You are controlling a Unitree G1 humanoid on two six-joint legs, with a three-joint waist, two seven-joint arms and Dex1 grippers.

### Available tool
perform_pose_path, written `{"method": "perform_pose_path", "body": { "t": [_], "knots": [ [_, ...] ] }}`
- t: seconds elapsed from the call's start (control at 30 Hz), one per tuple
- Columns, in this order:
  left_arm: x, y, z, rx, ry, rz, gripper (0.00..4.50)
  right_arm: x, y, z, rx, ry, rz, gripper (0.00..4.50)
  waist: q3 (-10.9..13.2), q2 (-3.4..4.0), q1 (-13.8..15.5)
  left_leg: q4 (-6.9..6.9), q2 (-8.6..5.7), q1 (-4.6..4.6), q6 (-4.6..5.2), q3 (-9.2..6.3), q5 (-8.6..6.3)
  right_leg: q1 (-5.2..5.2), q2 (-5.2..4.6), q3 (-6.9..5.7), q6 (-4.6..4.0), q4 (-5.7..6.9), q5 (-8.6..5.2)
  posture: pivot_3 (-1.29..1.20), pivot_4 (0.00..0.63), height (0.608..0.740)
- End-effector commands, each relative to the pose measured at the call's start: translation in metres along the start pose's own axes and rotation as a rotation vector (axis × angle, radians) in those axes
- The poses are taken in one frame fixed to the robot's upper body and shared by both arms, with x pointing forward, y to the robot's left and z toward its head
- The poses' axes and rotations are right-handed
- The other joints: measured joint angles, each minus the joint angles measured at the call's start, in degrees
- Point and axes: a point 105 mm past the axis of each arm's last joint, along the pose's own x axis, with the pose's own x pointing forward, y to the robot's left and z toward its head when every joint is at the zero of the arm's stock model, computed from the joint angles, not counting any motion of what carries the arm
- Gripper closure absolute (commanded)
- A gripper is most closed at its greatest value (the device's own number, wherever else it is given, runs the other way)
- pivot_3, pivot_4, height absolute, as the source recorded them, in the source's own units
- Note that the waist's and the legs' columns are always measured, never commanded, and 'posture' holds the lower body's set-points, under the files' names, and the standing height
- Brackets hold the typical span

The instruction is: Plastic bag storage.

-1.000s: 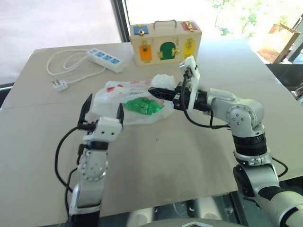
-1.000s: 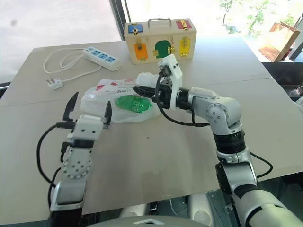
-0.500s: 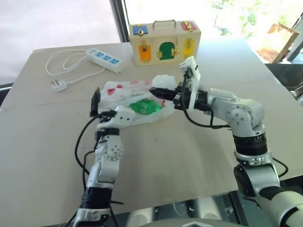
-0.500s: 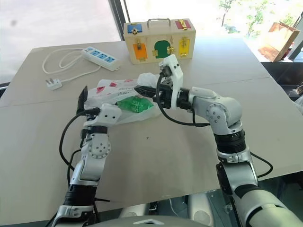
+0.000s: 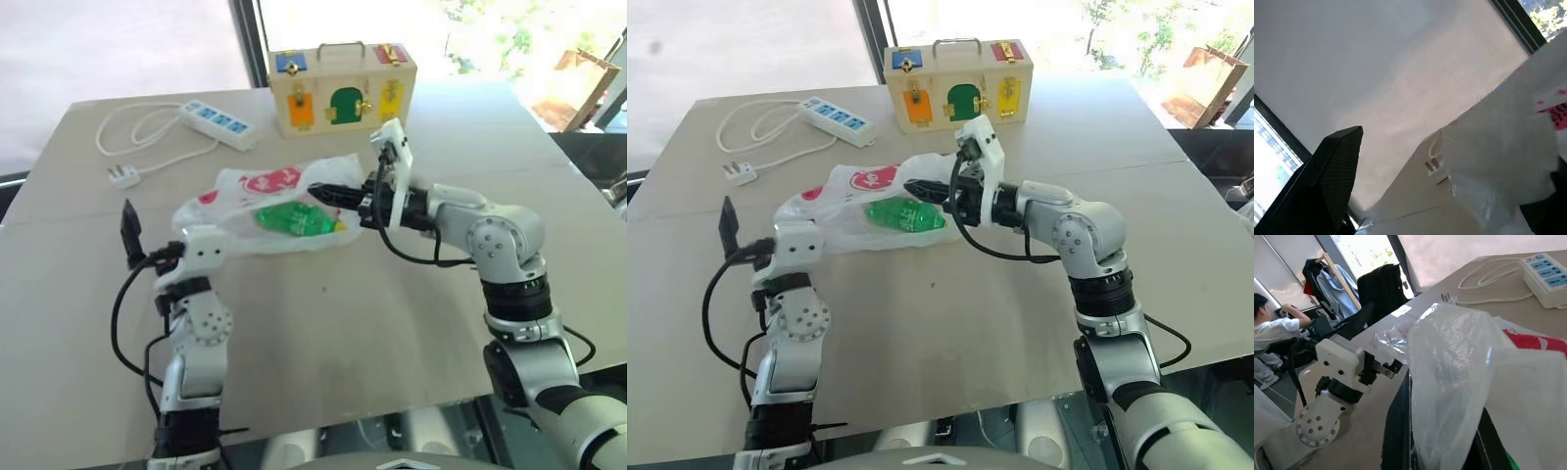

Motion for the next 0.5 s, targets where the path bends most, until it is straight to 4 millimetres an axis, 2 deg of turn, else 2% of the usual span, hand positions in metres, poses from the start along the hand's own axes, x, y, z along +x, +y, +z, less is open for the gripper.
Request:
{"method": "perform_pose_path", "body": {
  "t": [0.03, 0.27, 0.43, 0.5],
  "knots": [
    [-0.003, 0.019, 0.014, -0.027, -0.051, 0.046, 0.02, 0.003, 0.008, 0.009, -0.031, -0.026, 0.037, 4.50, 0.0, 0.00, 0.0, 0.00, 0.00, 0.00, 0.00, 0.00, 0.00, 0.00, 0.00, 0.00, 0.00, 0.00, 0.00, 0.00, 0.150, 0.740],
    [-0.016, 0.043, 0.011, -0.006, -0.001, 0.095, 0.02, 0.004, 0.008, 0.007, -0.023, -0.023, 0.043, 4.50, 0.0, 0.00, -0.2, -0.02, 0.02, 0.00, 0.00, 0.01, 0.00, -0.01, -0.02, 0.02, -0.01, -0.02, -0.01, 0.00, 0.150, 0.740],
    [-0.027, 0.050, 0.014, -0.014, 0.021, 0.091, 0.02, 0.005, 0.008, 0.006, -0.018, -0.021, 0.047, 4.50, 0.0, -0.01, -0.1, -0.01, 0.02, 0.00, 0.00, 0.01, 0.00, 0.00, 0.00, 0.01, -0.02, -0.02, -0.01, 0.00, 0.150, 0.740],
    [-0.035, 0.053, 0.009, -0.023, 0.061, 0.083, 0.02, 0.005, 0.009, 0.006, -0.015, -0.020, 0.048, 4.50, 0.0, -0.02, -0.1, -0.01, 0.02, 0.00, 0.00, 0.03, 0.00, 0.00, 0.02, 0.02, -0.02, -0.02, -0.01, 0.00, 0.150, 0.740]
  ]
}}
